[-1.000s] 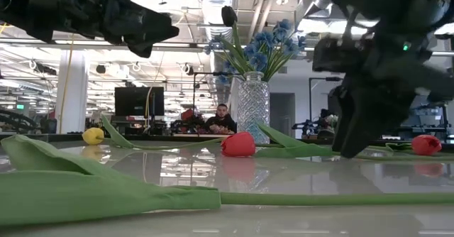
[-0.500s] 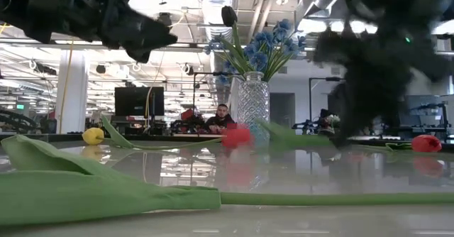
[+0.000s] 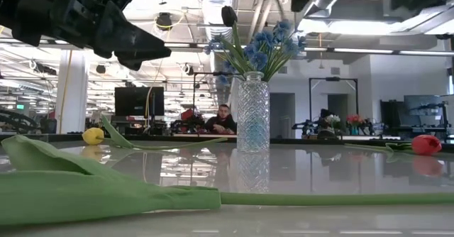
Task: Sort flowers into vase by color
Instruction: Put the left red flower into the transparent vase
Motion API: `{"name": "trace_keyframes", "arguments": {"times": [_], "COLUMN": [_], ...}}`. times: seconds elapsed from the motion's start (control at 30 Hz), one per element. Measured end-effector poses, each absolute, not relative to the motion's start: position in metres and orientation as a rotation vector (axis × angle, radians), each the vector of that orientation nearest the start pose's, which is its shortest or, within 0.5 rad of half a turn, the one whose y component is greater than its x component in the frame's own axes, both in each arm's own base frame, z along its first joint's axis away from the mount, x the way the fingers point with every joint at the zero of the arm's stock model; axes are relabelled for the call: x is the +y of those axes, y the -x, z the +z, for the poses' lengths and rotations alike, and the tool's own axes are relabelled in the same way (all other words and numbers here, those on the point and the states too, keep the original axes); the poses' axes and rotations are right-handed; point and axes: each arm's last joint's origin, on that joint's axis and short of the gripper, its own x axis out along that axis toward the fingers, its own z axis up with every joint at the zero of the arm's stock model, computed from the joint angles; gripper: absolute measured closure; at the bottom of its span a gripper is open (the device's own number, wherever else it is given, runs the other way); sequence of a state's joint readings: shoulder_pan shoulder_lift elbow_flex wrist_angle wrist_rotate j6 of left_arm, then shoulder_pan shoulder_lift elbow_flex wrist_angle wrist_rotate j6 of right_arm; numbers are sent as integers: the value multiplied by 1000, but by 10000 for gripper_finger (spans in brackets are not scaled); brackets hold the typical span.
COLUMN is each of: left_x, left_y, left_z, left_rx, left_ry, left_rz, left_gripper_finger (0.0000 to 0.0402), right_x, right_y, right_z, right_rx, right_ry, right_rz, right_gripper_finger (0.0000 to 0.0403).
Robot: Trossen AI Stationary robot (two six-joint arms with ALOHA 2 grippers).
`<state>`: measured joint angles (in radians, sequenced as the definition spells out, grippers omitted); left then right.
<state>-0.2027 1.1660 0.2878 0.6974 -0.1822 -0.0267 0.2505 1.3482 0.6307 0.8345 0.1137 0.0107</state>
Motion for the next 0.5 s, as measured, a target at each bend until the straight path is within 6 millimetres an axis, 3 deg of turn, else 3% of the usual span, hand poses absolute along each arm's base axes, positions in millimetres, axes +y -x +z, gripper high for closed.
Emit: {"name": "trace_keyframes", "arguments": {"times": [0.1, 0.2, 0.5], "left_x": [-38, -38, -38], "left_y": [-210, -210, -211], "left_z": [180, 180, 184], "left_rx": [166, 162, 117], "left_ry": [-33, -30, -19], "left_rz": [-19, -19, -10], "left_gripper_finger": [269, 269, 269], "right_x": [52, 42, 12], "right_y": [-273, -279, -289], "right_z": [257, 249, 238], "right_rx": [-335, -448, -527], "right_ry": [-46, -50, -39], "right_rz": [93, 56, -47], "right_gripper_finger": [387, 387, 387]}}
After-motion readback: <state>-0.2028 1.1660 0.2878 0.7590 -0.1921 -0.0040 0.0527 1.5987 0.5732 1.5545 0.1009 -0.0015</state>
